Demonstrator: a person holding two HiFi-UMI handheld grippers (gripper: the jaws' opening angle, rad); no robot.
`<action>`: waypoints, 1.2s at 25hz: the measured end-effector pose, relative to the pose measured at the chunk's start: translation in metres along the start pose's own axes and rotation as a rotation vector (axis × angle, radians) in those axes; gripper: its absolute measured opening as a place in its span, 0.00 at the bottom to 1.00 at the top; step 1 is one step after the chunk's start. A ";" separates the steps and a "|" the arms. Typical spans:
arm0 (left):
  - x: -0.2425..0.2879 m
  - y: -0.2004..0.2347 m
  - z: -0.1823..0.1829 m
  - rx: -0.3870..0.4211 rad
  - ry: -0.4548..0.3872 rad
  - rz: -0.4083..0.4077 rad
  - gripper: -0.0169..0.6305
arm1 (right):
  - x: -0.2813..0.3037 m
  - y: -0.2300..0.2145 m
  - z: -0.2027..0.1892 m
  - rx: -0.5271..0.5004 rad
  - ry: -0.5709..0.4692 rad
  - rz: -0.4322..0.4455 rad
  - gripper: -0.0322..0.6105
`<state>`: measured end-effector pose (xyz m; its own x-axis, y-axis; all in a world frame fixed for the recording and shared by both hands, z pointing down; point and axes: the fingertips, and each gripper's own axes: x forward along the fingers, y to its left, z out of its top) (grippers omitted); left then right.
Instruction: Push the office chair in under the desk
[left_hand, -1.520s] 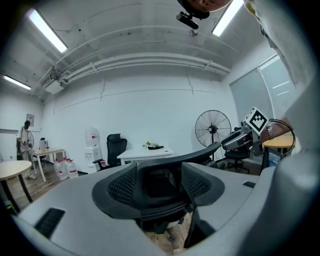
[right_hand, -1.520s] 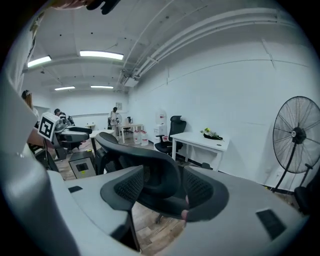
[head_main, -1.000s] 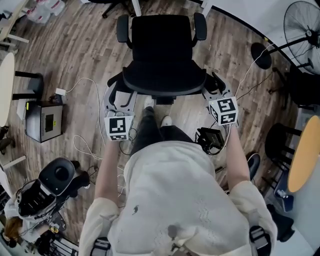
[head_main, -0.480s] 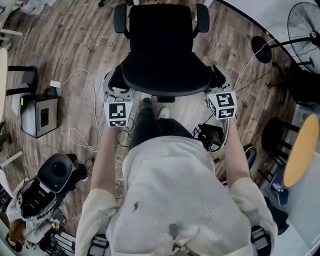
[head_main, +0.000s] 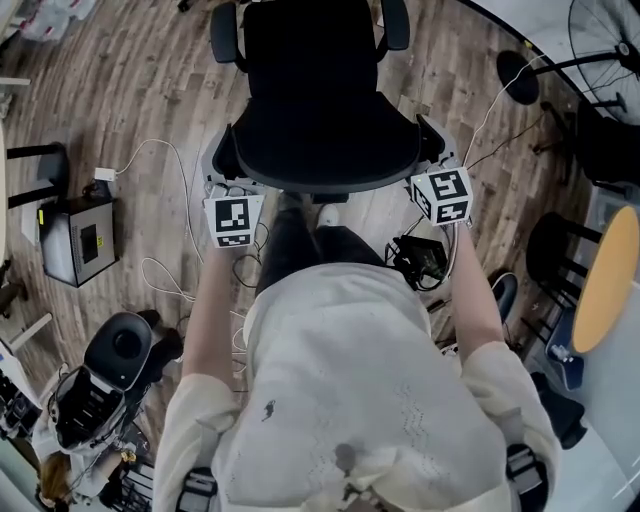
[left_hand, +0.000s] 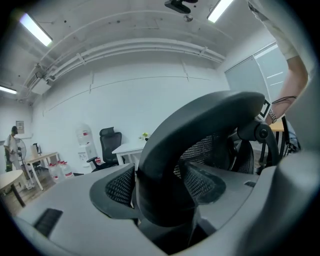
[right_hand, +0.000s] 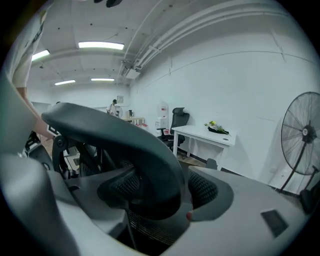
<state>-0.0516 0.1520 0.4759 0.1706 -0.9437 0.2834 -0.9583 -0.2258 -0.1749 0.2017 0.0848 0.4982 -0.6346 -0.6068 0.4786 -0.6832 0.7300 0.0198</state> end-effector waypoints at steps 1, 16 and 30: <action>0.001 0.000 0.000 0.003 -0.006 0.003 0.51 | 0.001 -0.001 -0.001 0.017 -0.004 0.001 0.51; 0.007 -0.002 -0.003 0.106 -0.031 0.064 0.50 | 0.007 -0.005 -0.008 -0.042 0.007 -0.044 0.49; 0.025 0.014 -0.004 0.114 -0.034 0.059 0.50 | 0.025 -0.009 -0.002 -0.030 0.005 -0.045 0.48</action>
<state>-0.0613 0.1262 0.4848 0.1239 -0.9634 0.2377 -0.9351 -0.1935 -0.2969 0.1931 0.0636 0.5119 -0.6013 -0.6378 0.4813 -0.6998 0.7111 0.0680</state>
